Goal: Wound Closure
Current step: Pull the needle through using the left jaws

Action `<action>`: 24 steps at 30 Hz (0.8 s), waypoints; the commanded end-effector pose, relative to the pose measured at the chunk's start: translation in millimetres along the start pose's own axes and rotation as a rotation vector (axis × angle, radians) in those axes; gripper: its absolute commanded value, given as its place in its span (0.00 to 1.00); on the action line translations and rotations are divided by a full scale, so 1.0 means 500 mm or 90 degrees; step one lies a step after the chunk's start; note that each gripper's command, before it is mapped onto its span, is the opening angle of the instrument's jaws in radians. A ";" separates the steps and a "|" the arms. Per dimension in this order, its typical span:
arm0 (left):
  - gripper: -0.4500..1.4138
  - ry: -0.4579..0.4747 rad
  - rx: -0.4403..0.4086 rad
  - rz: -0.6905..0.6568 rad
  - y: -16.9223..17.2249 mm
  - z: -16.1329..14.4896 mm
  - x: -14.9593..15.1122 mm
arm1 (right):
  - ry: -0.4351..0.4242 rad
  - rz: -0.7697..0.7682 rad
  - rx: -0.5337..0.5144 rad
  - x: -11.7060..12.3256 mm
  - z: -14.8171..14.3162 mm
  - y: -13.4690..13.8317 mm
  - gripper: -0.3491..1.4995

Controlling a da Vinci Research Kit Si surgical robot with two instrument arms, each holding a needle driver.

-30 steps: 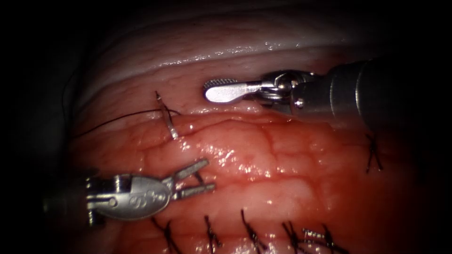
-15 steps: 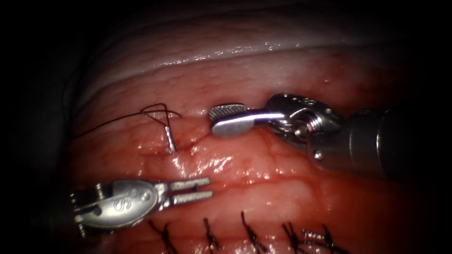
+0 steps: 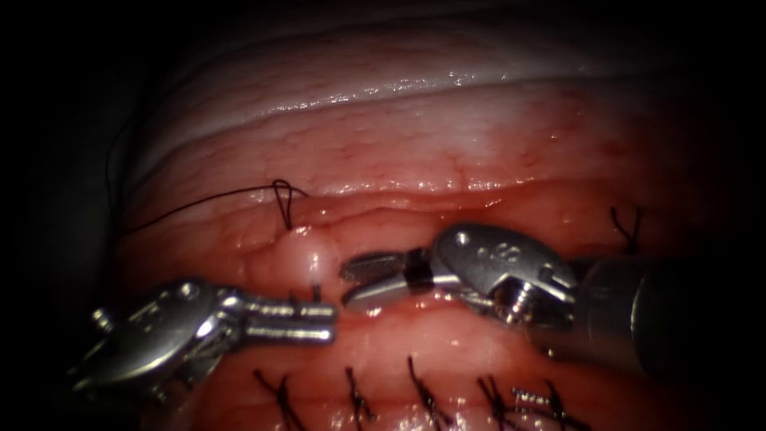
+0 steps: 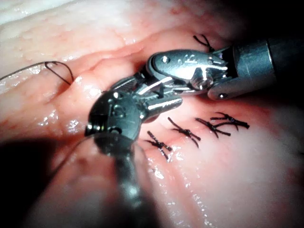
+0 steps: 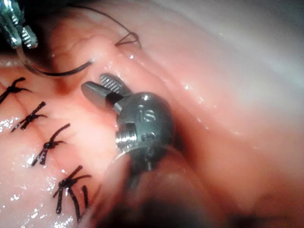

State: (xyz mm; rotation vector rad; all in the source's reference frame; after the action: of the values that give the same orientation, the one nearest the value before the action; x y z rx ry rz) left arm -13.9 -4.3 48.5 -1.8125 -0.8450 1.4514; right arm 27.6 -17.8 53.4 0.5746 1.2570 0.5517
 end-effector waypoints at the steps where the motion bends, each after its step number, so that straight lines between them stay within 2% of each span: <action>1: 0.00 0.008 -0.011 -0.007 0.0002 0.0004 -0.0004 | -0.013 -0.018 -0.004 -0.0014 0.0028 0.0010 0.32; 2: 0.00 0.025 -0.029 -0.014 0.0019 -0.0001 0.0008 | -0.039 -0.034 -0.014 -0.0025 0.0044 0.0012 0.37; 6: 0.00 0.047 -0.054 -0.024 0.0056 -0.0011 0.0040 | -0.074 -0.055 -0.039 -0.0037 0.0063 0.0020 0.43; 10: 0.00 0.061 -0.071 -0.016 0.0106 -0.0020 0.0088 | -0.087 -0.057 -0.047 -0.0046 0.0068 0.0031 0.43; 12: 0.00 0.066 -0.077 0.008 0.0130 -0.0024 0.0110 | -0.097 -0.059 -0.046 -0.0050 0.0065 0.0033 0.38; 16: 0.00 0.078 -0.071 0.154 0.0177 -0.0031 0.0155 | -0.101 -0.065 -0.044 -0.0055 0.0059 0.0029 0.33; 19: 0.00 0.070 -0.018 0.295 0.0205 -0.0033 0.0174 | -0.102 -0.058 -0.045 -0.0058 0.0054 0.0027 0.33; 24: 0.00 0.033 0.065 0.466 0.0241 -0.0035 0.0192 | -0.102 -0.052 -0.046 -0.0063 0.0046 0.0025 0.33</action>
State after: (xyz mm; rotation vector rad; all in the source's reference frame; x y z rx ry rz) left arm -8.9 -3.7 32.8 -2.1844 -0.0012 1.8426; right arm 28.4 -19.1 56.5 0.4940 1.0974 0.4717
